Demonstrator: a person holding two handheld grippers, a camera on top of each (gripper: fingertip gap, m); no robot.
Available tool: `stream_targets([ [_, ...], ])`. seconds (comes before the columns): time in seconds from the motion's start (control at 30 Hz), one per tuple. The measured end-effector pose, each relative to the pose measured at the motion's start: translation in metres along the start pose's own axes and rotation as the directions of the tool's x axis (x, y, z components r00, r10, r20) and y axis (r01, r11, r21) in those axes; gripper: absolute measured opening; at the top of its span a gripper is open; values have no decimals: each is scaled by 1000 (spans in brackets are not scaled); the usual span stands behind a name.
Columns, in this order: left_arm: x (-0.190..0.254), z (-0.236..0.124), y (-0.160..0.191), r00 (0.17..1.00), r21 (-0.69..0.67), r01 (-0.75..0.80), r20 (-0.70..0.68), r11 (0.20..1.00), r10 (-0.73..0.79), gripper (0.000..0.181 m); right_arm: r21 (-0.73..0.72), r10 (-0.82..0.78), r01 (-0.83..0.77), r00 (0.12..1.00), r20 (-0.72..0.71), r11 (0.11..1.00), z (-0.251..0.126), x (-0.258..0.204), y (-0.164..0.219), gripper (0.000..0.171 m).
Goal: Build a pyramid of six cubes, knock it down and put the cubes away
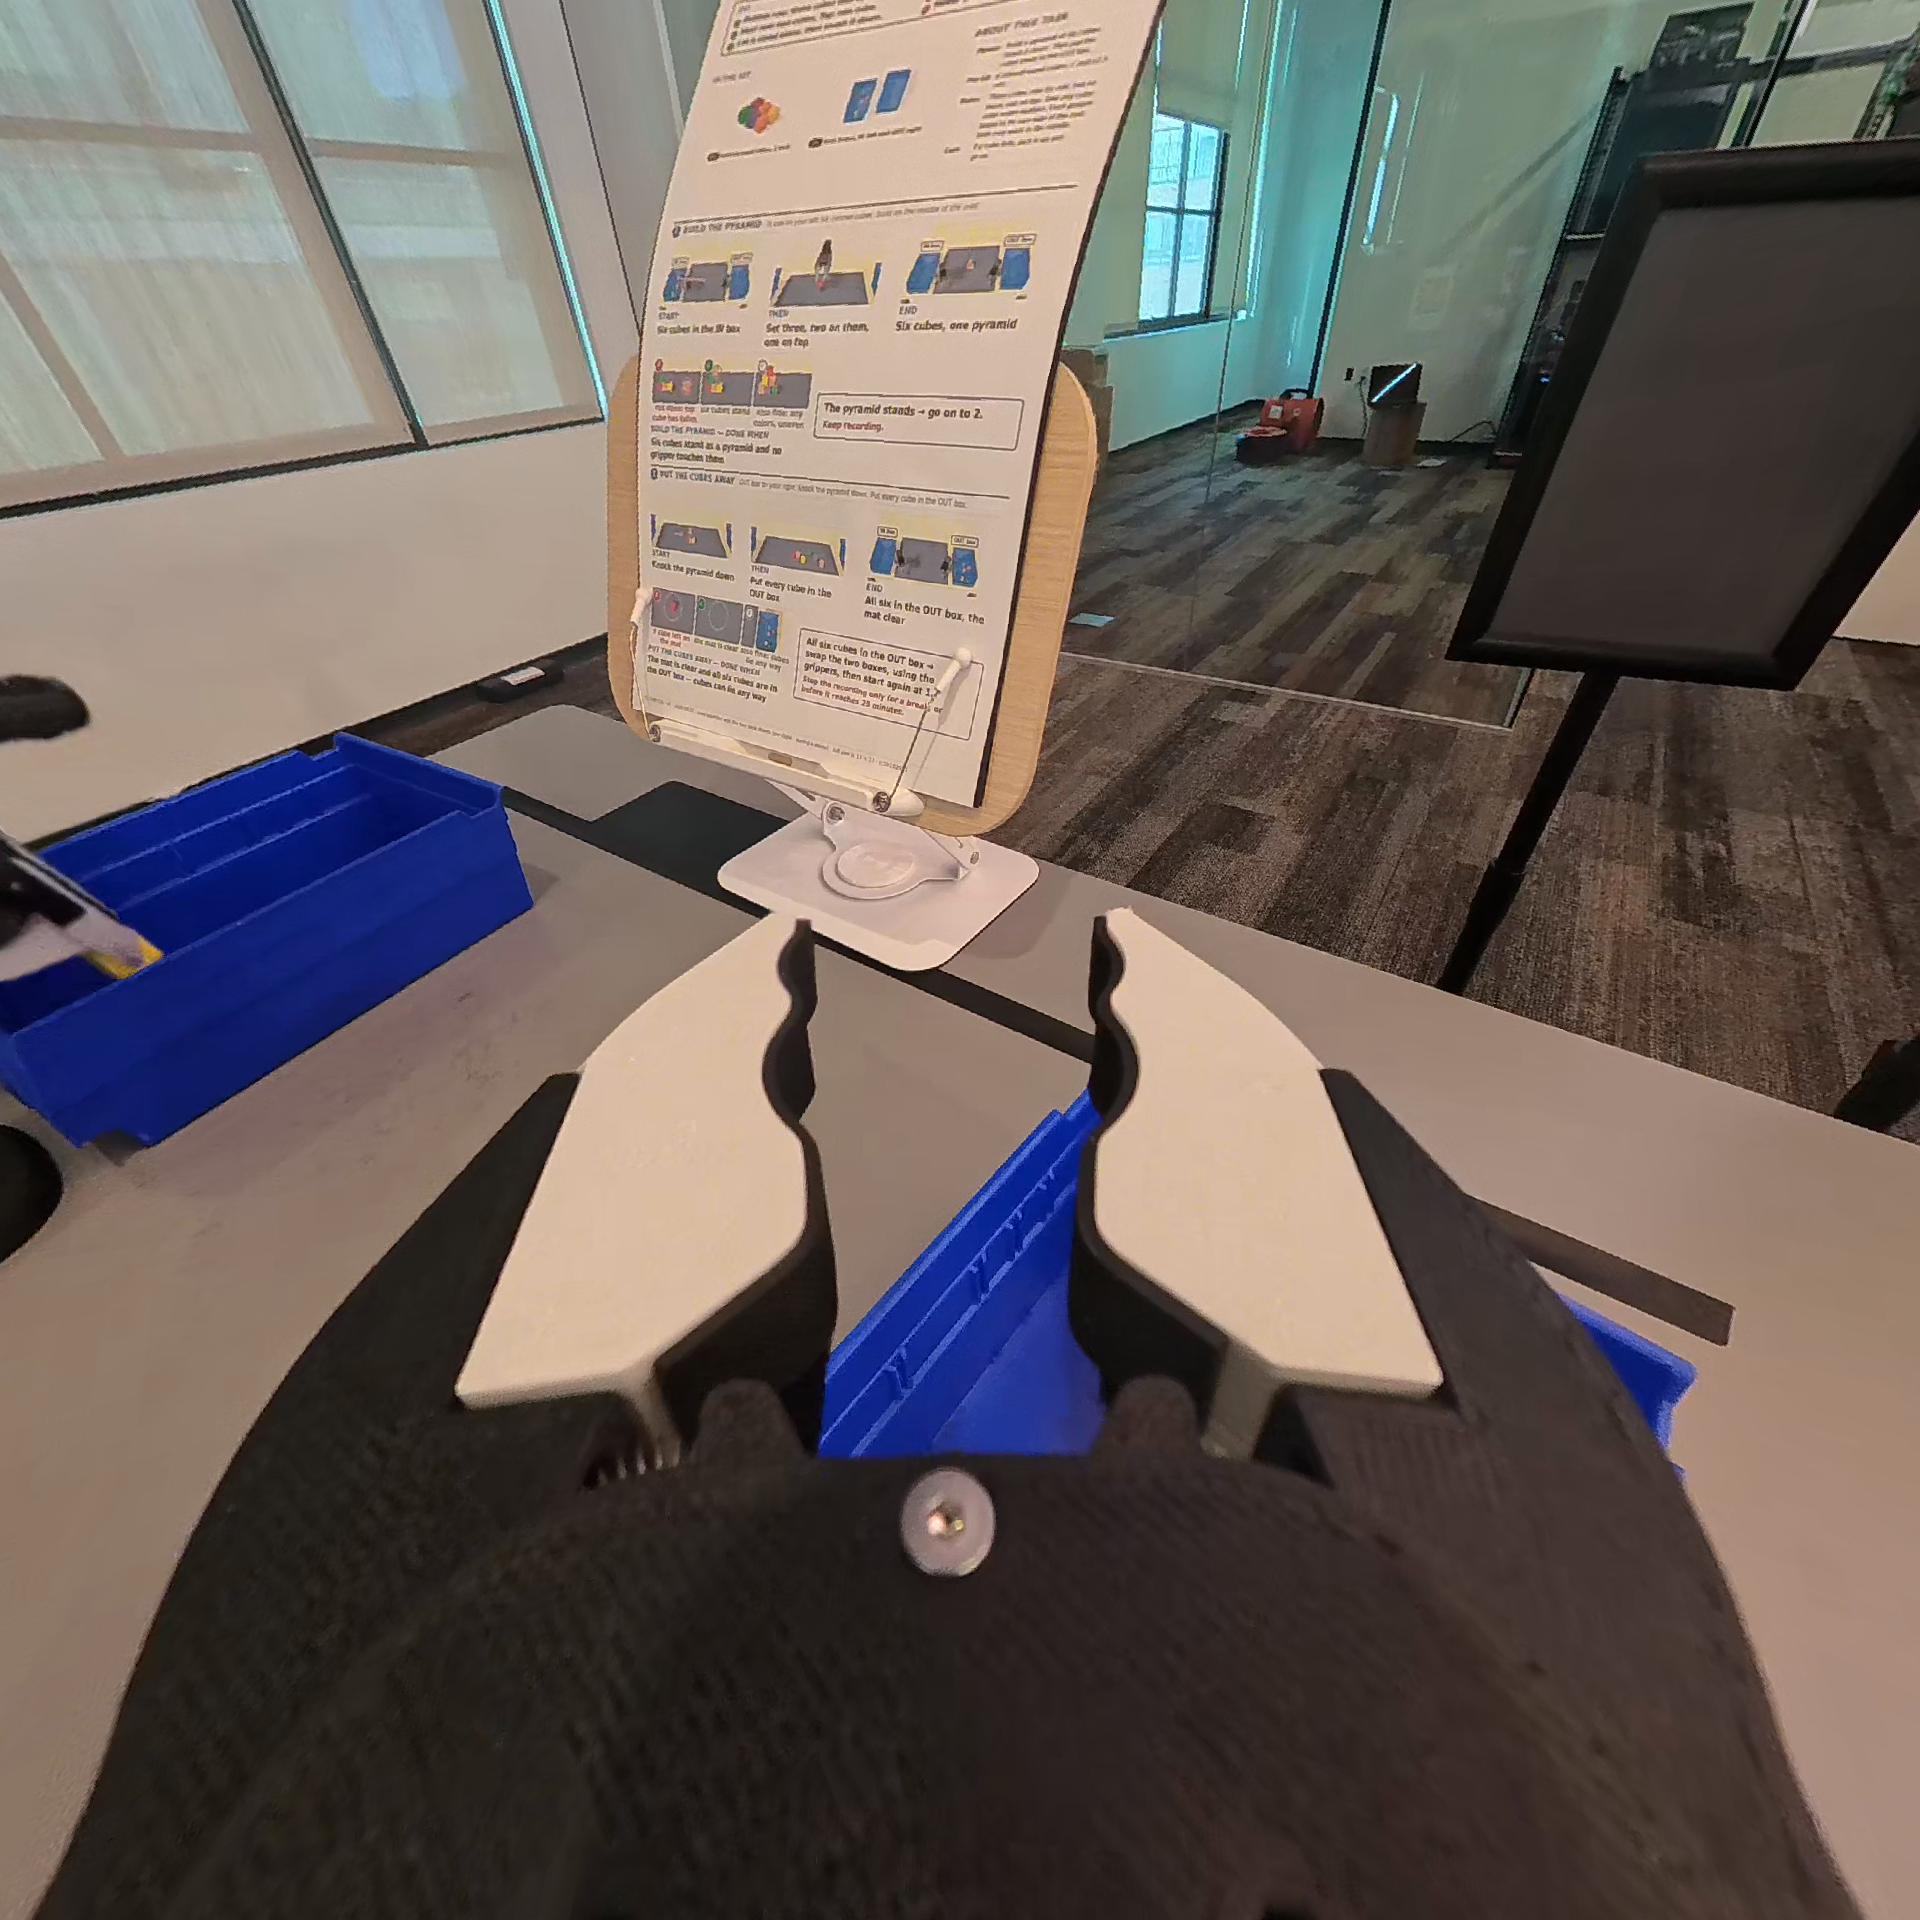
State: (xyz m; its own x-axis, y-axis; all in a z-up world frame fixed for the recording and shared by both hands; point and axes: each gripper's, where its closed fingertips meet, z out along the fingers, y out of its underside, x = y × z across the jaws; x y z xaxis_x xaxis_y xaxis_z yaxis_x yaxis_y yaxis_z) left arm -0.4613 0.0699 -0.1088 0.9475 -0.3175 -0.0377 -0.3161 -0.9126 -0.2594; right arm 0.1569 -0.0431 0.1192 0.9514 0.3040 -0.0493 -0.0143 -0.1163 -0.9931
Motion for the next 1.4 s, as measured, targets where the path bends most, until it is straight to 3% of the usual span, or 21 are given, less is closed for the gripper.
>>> stream_targets([
  [0.1, 27, -52, -39, 994, 156, -81, -58, 984, 91, 31, 7, 13, -13, 1000, -2, 1000, 0, 2, 0, 51],
  [0.17, 77, -91, -69, 960, 284, -222, -106, 933, 260, 31, 13, 18, -18, 1000, -1, 1000, 0, 3, 0, 50],
  [0.23, 151, -115, -85, 848, 374, -434, -136, 819, 512, 30, 16, 19, -19, 1000, -1, 1000, 0, 2, -1, 50],
  [0.27, 193, -121, -88, 743, 420, -559, -129, 715, 657, 31, 12, 17, -17, 1000, 2, 1000, 1, 1, -1, 50],
  [0.37, 297, -100, -79, 412, 447, -801, -73, 399, 908, 30, -3, -6, 6, 1000, 2, 1000, 2, -1, 1, 50],
  [0.5, 378, -41, -63, 201, 354, -908, -101, 224, 974, 30, 3, -28, 28, 1000, 10, 1000, -1, -5, -1, 49],
  [0.57, 405, -23, -57, 148, 352, -918, -127, 184, 981, 30, 5, -27, 27, 999, 18, 1000, -3, -5, -1, 49],
  [0.97, 431, 23, -38, -88, 216, -975, -133, -58, 987, 30, 34, 28, -29, 999, 18, 999, -14, 11, -1, 49],
  [1.4, 431, 35, -32, -204, 168, -970, -154, -178, 967, 30, 21, 20, -21, 999, 27, 1000, -10, 9, 1, 49],
])
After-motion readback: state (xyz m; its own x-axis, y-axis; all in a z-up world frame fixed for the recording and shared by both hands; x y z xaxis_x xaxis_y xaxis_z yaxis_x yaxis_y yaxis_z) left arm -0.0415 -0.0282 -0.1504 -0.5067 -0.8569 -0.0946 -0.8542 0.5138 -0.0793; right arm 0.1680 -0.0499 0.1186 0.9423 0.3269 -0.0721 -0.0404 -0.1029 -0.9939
